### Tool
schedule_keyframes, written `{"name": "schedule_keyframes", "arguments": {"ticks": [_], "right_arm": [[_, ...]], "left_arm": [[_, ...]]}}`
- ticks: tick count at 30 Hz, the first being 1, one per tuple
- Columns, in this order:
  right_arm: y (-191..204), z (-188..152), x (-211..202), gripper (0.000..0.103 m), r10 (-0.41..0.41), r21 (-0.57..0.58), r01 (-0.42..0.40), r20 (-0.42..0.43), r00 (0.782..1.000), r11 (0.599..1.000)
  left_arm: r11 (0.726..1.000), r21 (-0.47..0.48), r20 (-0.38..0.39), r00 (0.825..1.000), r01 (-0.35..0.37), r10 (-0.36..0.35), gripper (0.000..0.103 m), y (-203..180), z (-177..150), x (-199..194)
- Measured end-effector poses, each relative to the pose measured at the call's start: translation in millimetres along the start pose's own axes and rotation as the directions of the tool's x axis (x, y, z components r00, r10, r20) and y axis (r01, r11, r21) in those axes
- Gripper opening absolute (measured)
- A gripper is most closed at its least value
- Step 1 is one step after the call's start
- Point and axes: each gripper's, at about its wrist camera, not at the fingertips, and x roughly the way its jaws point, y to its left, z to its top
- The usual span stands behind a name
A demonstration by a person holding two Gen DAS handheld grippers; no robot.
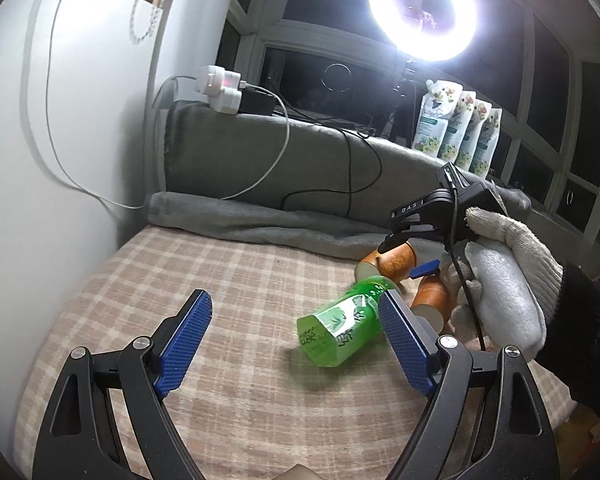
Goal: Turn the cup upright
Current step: 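Close the right gripper around the orange-gold cup's body, then lift the orange-gold cup with the right gripper and rotate it rim-up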
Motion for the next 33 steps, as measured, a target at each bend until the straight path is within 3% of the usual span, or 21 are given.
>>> {"name": "schedule_keyframes", "arguments": {"ticks": [7,14,26,33], "right_arm": [[9,14,8,0.067,-0.037,0.034,0.036,0.035,0.999,0.999],[10,30,14,0.077,-0.075,0.083,0.070,0.058,0.996,0.994],[39,42,45,0.074,-0.231,-0.064,0.232,0.025,0.973,0.971],[46,34,38,0.070,-0.198,-0.073,0.201,0.041,0.979,0.977]], "left_arm": [[1.000,-0.024,0.001,1.000,-0.011,0.011,0.085,14,0,1],[0.999,-0.039,0.010,1.000,-0.022,0.022,0.085,24,3,-1],[0.999,-0.043,0.010,1.000,-0.024,0.025,0.085,26,4,-1],[0.999,-0.037,0.013,1.000,-0.025,0.025,0.085,24,5,-2]]}}
